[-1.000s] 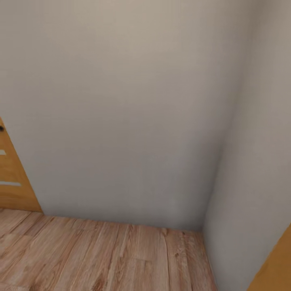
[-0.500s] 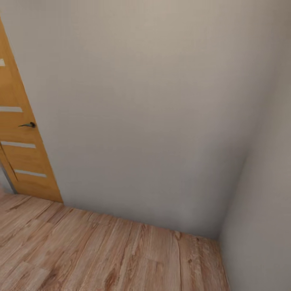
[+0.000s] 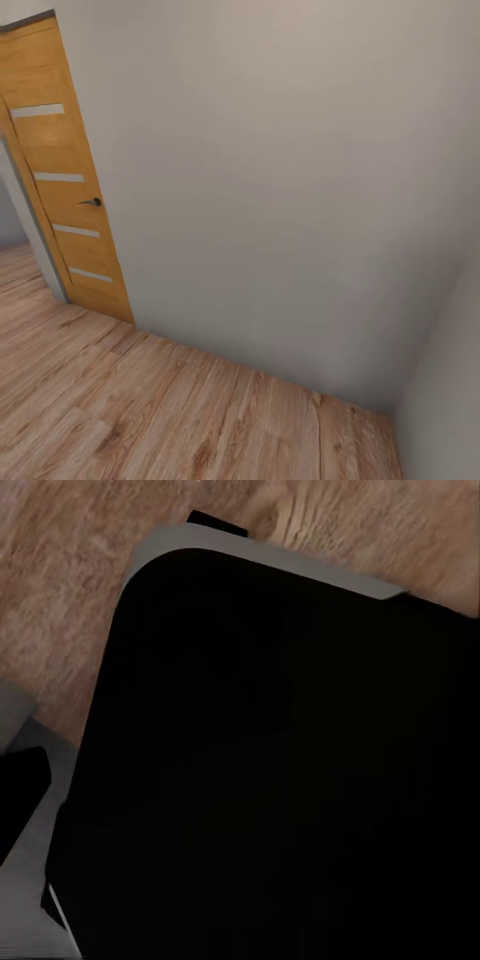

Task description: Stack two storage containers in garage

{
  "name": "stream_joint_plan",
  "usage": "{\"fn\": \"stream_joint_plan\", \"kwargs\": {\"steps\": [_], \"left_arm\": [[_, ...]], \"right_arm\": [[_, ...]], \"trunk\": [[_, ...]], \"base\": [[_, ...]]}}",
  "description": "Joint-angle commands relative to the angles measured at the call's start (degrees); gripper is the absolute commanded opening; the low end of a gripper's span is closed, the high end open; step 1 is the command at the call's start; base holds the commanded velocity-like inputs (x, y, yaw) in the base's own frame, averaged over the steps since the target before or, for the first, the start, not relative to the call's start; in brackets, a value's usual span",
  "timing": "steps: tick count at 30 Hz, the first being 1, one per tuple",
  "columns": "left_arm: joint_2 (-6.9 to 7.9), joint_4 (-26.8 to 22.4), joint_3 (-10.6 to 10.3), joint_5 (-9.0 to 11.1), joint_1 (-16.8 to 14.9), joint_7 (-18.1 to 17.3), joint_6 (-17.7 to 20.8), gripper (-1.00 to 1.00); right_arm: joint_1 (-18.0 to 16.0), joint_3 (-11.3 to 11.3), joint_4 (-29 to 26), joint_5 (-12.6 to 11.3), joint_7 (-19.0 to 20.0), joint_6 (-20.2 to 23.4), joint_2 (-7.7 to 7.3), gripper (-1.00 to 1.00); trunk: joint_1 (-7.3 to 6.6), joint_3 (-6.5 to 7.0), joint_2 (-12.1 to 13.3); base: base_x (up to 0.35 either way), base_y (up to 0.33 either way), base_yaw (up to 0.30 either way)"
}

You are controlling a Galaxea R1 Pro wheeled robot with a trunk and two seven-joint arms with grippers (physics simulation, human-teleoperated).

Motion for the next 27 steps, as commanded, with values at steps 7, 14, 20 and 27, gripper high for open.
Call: {"fn": "stream_joint_plan", "kwargs": {"steps": [7,14,20,27], "left_arm": [[0.1,0.0,0.0,1.2,0.0,0.0,0.0,1.0],[0.11,0.0,0.0,1.2,0.0,0.0,0.0,1.0],[0.11,0.0,0.0,1.2,0.0,0.0,0.0,1.0],[0.14,0.1,0.0,1.3,0.0,0.0,-0.1,1.0]], "right_arm": [[-0.1,0.5,0.2,-0.5,0.0,-0.4,-0.03,1.0],[-0.1,0.5,0.2,-0.5,0.0,-0.4,-0.09,1.0],[-0.1,0.5,0.2,-0.5,0.0,-0.5,-0.12,1.0],[-0.1,0.6,0.2,0.0,-0.4,-0.7,0.27,1.0]], "trunk": [[0.02,-0.05,0.0],[0.02,-0.05,0.0],[0.02,-0.05,0.0],[0.02,-0.05,0.0]], "base": [[0.292,0.0,0.274],[0.32,0.0,0.274],[0.321,0.0,0.274],[0.304,0.0,0.274]]}}
